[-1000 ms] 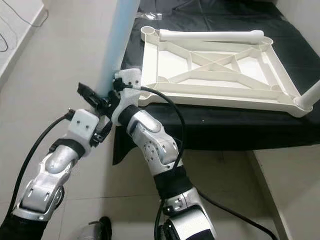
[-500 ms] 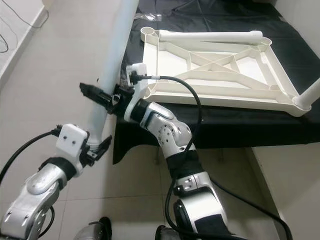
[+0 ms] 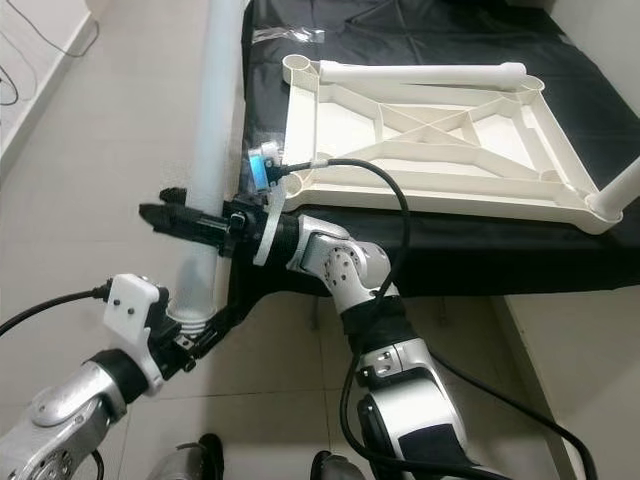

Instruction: Building children table

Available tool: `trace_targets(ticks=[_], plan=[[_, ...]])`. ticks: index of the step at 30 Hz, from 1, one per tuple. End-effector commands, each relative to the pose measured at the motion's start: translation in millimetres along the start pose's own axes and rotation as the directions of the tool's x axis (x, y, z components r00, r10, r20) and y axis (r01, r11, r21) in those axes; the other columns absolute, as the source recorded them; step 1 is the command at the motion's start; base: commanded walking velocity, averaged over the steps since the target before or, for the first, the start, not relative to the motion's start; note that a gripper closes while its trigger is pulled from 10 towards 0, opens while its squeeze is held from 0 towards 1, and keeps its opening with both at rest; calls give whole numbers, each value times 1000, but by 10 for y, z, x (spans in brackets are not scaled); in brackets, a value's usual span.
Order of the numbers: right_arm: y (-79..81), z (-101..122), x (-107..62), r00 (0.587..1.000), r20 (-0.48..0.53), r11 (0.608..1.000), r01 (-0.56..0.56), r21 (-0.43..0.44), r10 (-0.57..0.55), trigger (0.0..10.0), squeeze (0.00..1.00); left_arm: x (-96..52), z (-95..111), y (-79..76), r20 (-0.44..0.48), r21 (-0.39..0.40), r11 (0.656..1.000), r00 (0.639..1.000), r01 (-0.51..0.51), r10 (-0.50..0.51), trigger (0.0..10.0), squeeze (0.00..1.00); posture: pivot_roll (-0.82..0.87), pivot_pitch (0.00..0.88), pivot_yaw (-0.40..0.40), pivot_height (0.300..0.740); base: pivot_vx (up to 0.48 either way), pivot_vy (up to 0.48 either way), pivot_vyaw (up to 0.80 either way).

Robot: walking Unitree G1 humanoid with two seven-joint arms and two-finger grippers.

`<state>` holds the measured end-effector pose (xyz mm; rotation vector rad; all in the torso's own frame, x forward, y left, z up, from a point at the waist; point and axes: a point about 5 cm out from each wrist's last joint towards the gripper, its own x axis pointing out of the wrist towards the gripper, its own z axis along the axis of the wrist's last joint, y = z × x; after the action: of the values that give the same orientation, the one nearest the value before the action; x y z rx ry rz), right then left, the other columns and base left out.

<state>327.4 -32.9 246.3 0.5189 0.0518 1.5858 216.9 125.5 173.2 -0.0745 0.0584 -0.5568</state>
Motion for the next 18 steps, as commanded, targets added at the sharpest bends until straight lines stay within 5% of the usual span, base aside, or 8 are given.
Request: trace_targets(ticks=[1, 18], plan=[[10, -49, 10, 998, -45, 999, -43, 20, 44, 10000, 0, -47, -26, -53, -23, -27, 999, 999, 31, -32, 10000, 0, 73, 241, -40, 740, 0, 0, 0], [20, -153, -29, 980, -151, 991, -124, 47, 130, 10000, 0, -129, -114, -186, -86, -66, 992, 990, 109, -115, 10000, 0, 68, 223, -36, 740, 0, 0, 0]])
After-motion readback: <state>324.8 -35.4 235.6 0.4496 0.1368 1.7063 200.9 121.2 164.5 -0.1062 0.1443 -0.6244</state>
